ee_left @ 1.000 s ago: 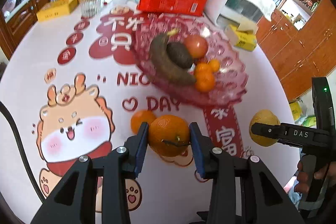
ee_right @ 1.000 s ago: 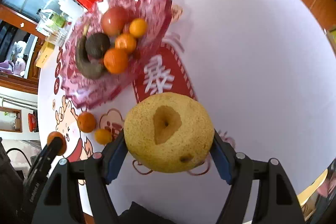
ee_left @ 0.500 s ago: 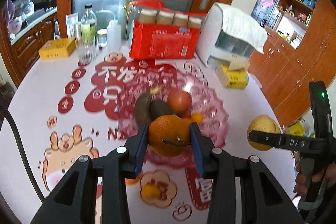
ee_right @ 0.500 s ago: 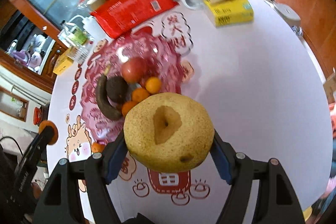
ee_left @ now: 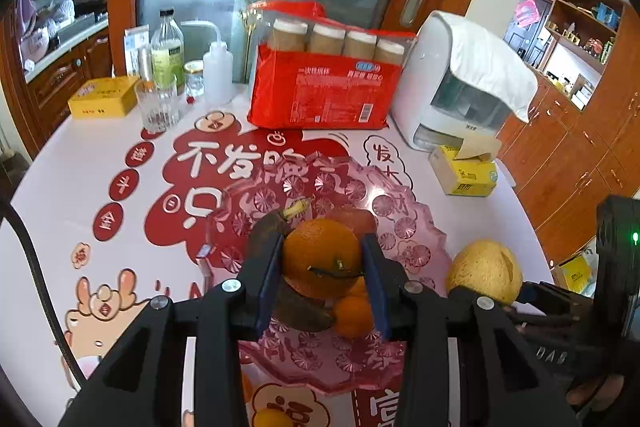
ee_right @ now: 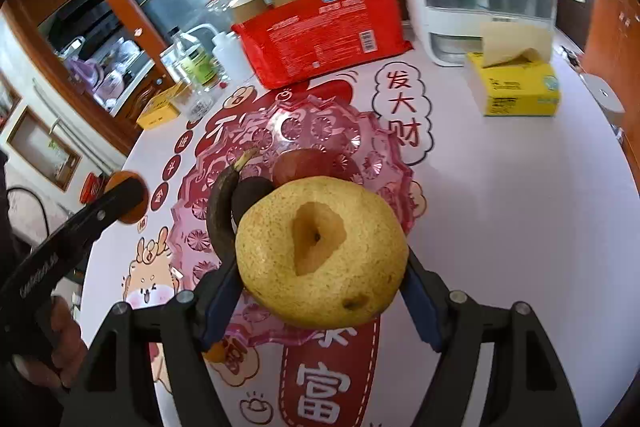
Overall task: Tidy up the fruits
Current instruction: 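Lower the mandarin and pear into the pink bowl and open both tools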
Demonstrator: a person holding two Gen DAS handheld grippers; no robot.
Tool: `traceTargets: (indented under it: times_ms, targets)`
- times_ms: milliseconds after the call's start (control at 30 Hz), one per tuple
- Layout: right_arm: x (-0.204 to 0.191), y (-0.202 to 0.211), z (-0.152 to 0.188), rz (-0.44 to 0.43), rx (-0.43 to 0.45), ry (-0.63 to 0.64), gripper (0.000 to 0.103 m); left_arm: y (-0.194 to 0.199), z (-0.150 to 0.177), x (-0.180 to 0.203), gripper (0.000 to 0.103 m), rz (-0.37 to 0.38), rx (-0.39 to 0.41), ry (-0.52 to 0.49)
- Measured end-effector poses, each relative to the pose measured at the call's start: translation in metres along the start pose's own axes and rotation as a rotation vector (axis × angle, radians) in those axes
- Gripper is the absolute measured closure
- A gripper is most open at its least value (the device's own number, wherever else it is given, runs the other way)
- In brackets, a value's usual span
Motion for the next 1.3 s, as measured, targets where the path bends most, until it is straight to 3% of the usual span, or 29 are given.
traceTargets:
  times_ms: [200,500,700,767,833,900,1300]
  targets:
    - [-0.004,-0.022,0.009,-0.008,-0.009,0.085,0.029,-0.034,0.009,-0.007,0.065,0.018,-0.034,0.037]
    - [-0.012,-0.042,0.019,0.052,-0.007,0.233,0.029,-0.079,0.025,-0.004,0.065,0.046,-0.126,0.039]
    - [-0.01,-0.047,0.017,0.062,-0.01,0.232,0.028,-0.086,0.031,-0.001,0.064,0.05,-0.146,0.048]
    - [-0.011,-0.047,0.017,0.07,-0.013,0.24,0.028,-0.083,0.029,-0.001,0.053,0.053,-0.138,0.051]
    - [-0.012,-0.048,0.017,0.081,-0.016,0.25,0.027,-0.079,0.027,-0.001,0.035,0.048,-0.123,0.051]
    - [-0.014,-0.049,0.017,0.095,-0.019,0.263,0.027,-0.073,0.024,-0.004,0.029,0.028,-0.114,0.06]
    - [-0.034,-0.017,0.017,0.095,0.048,0.271,0.021,-0.015,0.024,-0.026,0.02,-0.018,-0.054,0.114]
Point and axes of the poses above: each gripper's, at about its wrist camera, not at the fingertips, and y roughly against the way its jaws point, x to its right, z to its underside, the point moved 6 cm from there along -y, roughly the way its jaws point, and after that the axes turned 9 degrees about z, right-handed, at the moved point
